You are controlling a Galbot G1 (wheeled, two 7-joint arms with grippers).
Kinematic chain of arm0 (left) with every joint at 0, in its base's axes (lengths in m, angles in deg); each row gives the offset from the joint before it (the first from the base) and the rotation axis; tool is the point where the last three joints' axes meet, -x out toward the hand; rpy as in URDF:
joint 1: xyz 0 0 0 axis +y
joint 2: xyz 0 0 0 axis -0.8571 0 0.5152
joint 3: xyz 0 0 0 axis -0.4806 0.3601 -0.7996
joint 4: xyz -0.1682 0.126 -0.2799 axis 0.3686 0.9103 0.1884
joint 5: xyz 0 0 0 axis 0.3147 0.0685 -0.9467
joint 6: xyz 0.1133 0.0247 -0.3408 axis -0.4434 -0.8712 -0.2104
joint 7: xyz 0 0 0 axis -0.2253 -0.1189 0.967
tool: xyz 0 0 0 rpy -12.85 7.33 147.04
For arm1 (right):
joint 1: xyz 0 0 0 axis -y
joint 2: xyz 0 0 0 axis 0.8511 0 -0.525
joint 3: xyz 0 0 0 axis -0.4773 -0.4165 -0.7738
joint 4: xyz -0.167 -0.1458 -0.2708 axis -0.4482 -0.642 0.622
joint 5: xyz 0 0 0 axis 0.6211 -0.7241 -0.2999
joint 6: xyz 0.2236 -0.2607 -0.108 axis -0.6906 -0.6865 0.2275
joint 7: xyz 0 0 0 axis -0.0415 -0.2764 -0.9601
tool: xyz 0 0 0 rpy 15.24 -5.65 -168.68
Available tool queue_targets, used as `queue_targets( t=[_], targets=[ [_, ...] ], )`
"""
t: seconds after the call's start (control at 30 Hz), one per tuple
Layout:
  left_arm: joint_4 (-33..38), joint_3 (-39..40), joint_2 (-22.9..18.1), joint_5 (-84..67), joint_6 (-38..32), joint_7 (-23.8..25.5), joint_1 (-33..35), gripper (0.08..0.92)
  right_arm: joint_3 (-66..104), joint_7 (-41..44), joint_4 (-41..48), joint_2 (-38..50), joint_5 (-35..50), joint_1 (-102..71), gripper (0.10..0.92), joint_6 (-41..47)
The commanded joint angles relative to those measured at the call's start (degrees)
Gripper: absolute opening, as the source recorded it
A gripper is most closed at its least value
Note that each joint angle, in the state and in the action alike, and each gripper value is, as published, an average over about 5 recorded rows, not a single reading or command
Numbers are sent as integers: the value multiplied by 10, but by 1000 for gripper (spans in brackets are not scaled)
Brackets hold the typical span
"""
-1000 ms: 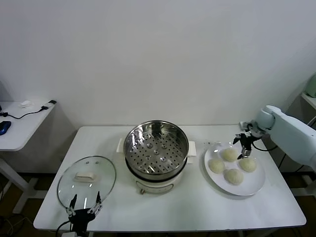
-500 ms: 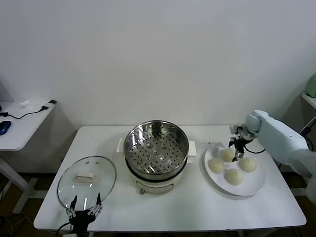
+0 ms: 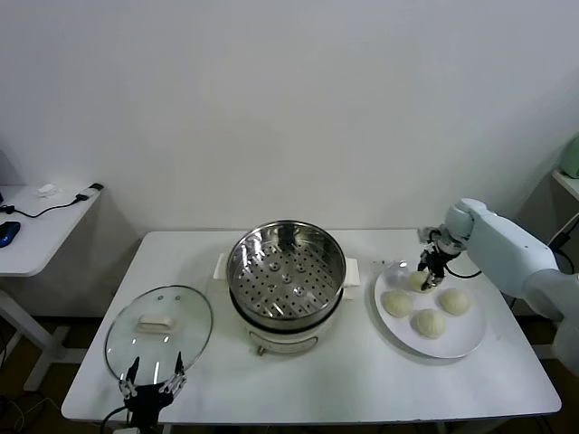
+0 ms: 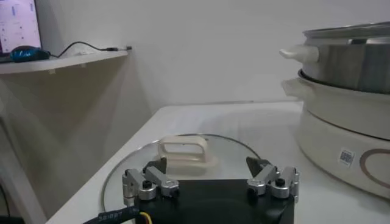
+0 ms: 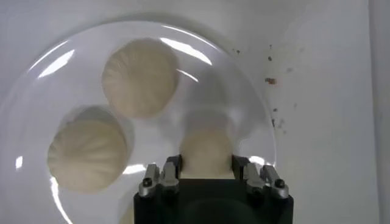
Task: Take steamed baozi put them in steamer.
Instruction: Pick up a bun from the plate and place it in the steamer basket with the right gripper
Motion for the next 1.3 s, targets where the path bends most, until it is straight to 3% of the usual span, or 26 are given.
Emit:
queue_targets(
  t=[0.03,0.2,0.43,0.57,0.83,1.3],
  targets=[
    [2,2,0,1,0,0,0,823,-67,11,-78,31,55,91,552,-4],
    [4,8,-1,4,1,-1,-3,823,-172,30,-210,45,70,260,551,-61],
    [5,14,-4,4,3,-2,-7,823,-197,10,-480,4,87,364,558,-116],
    [6,14,-3,4,5,-2,-7,823,-224,-26,-543,-46,77,353,560,-167],
    [3,11,-2,3,6,-4,-7,823,-183,-98,-411,-140,-156,248,560,-384],
    [2,12,-3,2,5,-14,-2,823,-130,-139,-216,-196,-264,124,560,-441]
  ],
)
